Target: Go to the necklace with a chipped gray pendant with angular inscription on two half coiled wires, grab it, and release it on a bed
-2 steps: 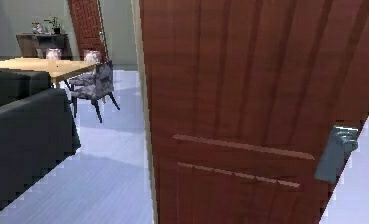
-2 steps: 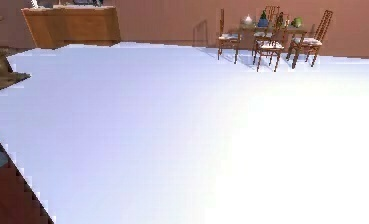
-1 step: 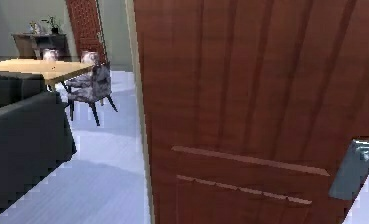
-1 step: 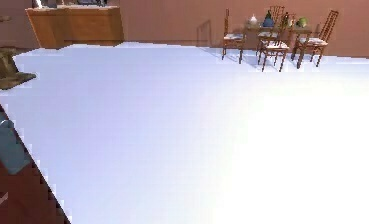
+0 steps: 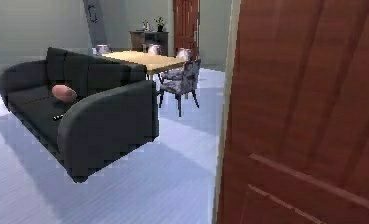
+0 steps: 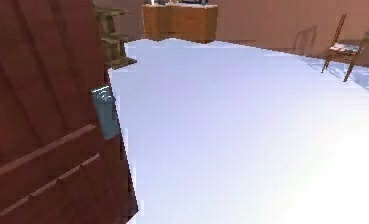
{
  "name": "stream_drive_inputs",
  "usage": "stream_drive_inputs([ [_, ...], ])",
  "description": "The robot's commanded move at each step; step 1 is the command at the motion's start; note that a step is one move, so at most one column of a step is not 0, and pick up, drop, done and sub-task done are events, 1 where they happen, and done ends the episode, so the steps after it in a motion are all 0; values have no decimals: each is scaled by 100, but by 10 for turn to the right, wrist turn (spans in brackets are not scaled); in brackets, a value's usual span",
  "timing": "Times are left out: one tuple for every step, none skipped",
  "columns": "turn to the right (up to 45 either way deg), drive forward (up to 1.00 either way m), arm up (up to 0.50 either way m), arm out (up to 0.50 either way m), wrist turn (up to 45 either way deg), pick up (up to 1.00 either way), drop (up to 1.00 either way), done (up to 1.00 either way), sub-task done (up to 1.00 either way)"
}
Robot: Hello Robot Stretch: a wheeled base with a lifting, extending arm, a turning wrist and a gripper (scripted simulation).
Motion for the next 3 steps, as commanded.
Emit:
stream_drive_inputs([
  [0,55,0,0,0,0,0,0,0],
  [-450,0,0,0,0,0,0,0,0],
  [-150,0,0,0,0,0,0,0,0],
])
